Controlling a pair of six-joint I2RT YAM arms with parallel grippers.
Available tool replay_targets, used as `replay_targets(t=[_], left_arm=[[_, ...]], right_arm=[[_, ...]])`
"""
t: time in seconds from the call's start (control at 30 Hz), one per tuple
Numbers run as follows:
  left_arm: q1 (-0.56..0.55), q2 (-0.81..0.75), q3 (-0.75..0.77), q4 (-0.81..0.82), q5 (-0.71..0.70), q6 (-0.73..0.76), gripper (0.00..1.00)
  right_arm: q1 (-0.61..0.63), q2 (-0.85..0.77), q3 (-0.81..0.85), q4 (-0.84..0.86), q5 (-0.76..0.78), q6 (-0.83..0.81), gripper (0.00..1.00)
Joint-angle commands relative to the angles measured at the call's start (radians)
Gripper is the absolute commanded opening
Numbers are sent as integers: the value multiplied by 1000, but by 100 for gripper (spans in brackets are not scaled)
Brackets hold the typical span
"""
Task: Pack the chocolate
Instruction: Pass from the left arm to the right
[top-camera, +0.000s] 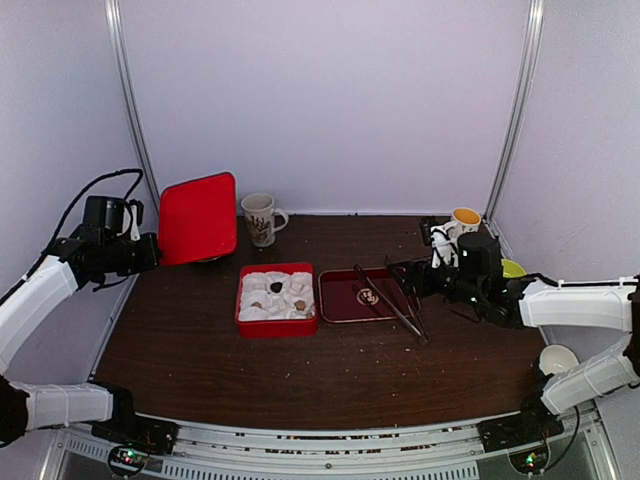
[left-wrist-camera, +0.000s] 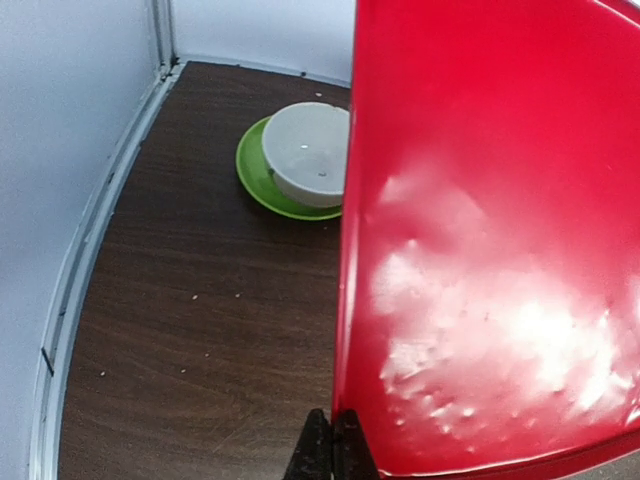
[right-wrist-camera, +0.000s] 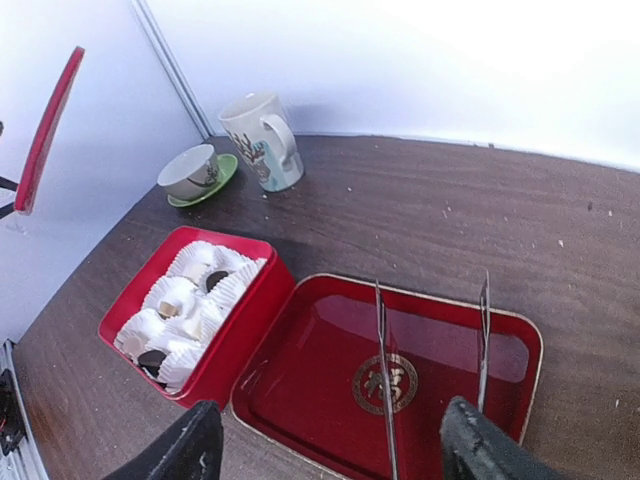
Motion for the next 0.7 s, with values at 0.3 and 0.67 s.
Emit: replay_targets(t=[0.3,0.67], left_arm=[[-46,-43,-30,251,237,76,0],[-93,-39,-67,334,312,116,0]], right_arm=[[-3,-135,92,80,28,44,100],[-13,-94,202,-20,-286,-85,100]])
